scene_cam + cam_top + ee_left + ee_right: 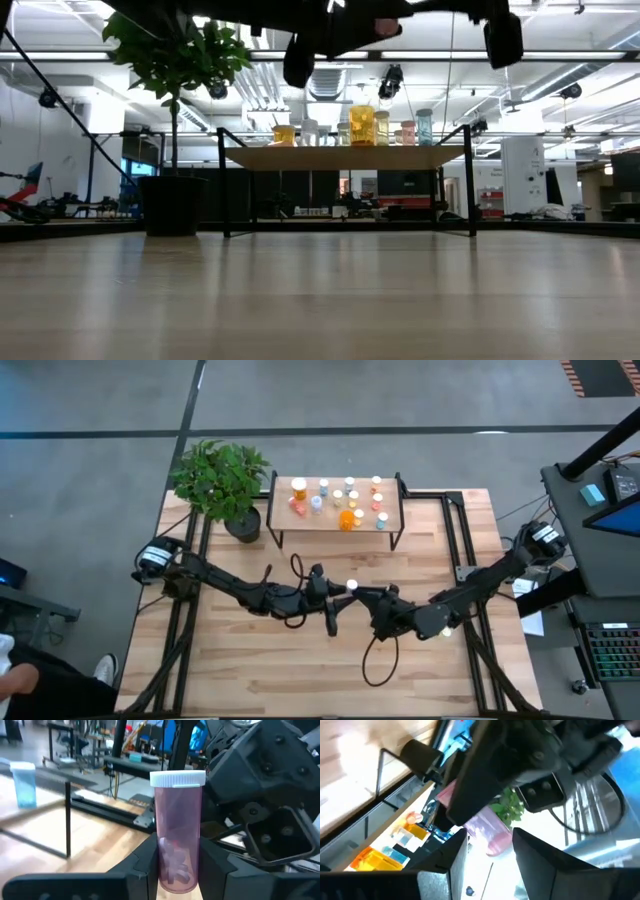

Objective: Pick and place medicine bottles onto shelf by color
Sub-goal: Adjust the pink pill bottle on the shelf, then adjust the orange pill bottle on the shelf

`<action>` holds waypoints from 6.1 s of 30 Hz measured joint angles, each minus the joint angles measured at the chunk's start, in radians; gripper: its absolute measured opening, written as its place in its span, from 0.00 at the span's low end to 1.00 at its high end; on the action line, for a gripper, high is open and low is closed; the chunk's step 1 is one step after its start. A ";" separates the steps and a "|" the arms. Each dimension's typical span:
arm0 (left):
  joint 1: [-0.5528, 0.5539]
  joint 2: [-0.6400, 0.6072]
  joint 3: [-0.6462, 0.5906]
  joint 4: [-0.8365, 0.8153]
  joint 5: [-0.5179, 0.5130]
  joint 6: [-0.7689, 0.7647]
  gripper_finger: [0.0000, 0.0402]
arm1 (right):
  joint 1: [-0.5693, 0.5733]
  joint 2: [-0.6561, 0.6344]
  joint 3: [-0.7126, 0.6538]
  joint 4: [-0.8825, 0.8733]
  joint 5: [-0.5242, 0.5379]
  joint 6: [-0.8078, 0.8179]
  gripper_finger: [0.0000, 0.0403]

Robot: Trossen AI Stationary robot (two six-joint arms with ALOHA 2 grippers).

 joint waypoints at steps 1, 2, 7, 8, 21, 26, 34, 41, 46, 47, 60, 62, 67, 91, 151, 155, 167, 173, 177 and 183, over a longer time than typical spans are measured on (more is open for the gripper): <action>0.000 0.000 0.000 0.014 -0.001 0.020 0.20 | 0.000 -0.008 0.000 0.002 0.000 0.016 0.36; 0.001 -0.001 0.000 0.021 -0.003 0.047 0.20 | 0.001 -0.016 0.000 0.003 0.000 0.037 0.36; 0.001 -0.017 -0.003 0.014 -0.057 0.176 0.20 | 0.001 -0.063 0.000 0.008 0.004 0.173 0.36; 0.001 -0.023 -0.003 0.014 -0.078 0.208 0.20 | 0.001 -0.073 0.000 0.007 0.005 0.207 0.36; -0.013 -0.178 -0.069 -0.098 -0.182 0.499 0.20 | -0.006 -0.266 -0.002 -0.067 -0.040 1.248 0.30; -0.019 -0.287 -0.188 -0.092 -0.182 0.517 0.20 | -0.099 -0.340 -0.002 -0.171 -0.507 1.651 0.29; -0.019 -0.375 -0.304 -0.031 -0.177 0.597 0.20 | -0.280 -0.283 0.021 -0.177 -0.620 1.832 0.37; -0.010 -0.373 -0.310 -0.029 -0.186 0.619 0.20 | -0.370 -0.152 0.164 -0.259 -0.778 1.865 0.42; -0.005 -0.373 -0.309 -0.029 -0.204 0.620 0.20 | -0.396 -0.046 0.283 -0.334 -0.789 1.821 0.42; -0.005 -0.372 -0.309 -0.029 -0.205 0.620 0.20 | -0.400 -0.029 0.303 -0.357 -0.789 1.819 0.42; -0.004 -0.370 -0.309 -0.029 -0.204 0.612 0.20 | -0.430 0.110 0.474 -0.489 -0.793 1.806 0.42; -0.004 -0.370 -0.310 -0.028 -0.204 0.611 0.20 | -0.429 0.111 0.475 -0.497 -0.793 1.799 0.42; -0.004 -0.370 -0.309 -0.028 -0.204 0.609 0.20 | -0.430 0.109 0.475 -0.487 -0.790 1.801 0.37; -0.004 -0.369 -0.307 -0.002 -0.203 0.584 0.40 | -0.430 0.112 0.473 -0.501 -0.789 1.823 0.26; -0.021 -0.671 -0.467 -0.166 -0.290 0.460 0.56 | -0.895 0.307 0.670 -0.863 -0.946 1.995 0.32; -0.021 -0.671 -0.467 -0.163 -0.290 0.460 0.56 | -0.895 0.308 0.670 -0.866 -0.946 1.995 0.37; -0.021 -0.670 -0.467 -0.163 -0.290 0.457 0.56 | -0.888 0.221 0.694 -0.908 -0.943 1.989 0.45; -0.019 -0.646 -0.467 -0.158 -0.290 0.454 0.56 | -0.821 0.038 0.643 -1.040 -0.945 1.982 0.43; -0.019 -0.615 -0.467 -0.115 -0.290 0.460 0.56 | -0.736 -0.116 0.509 -1.042 -0.946 2.010 0.42; -0.019 -0.547 -0.414 -0.111 -0.288 0.452 0.56 | -0.597 -0.312 0.272 -1.011 -0.946 2.036 0.39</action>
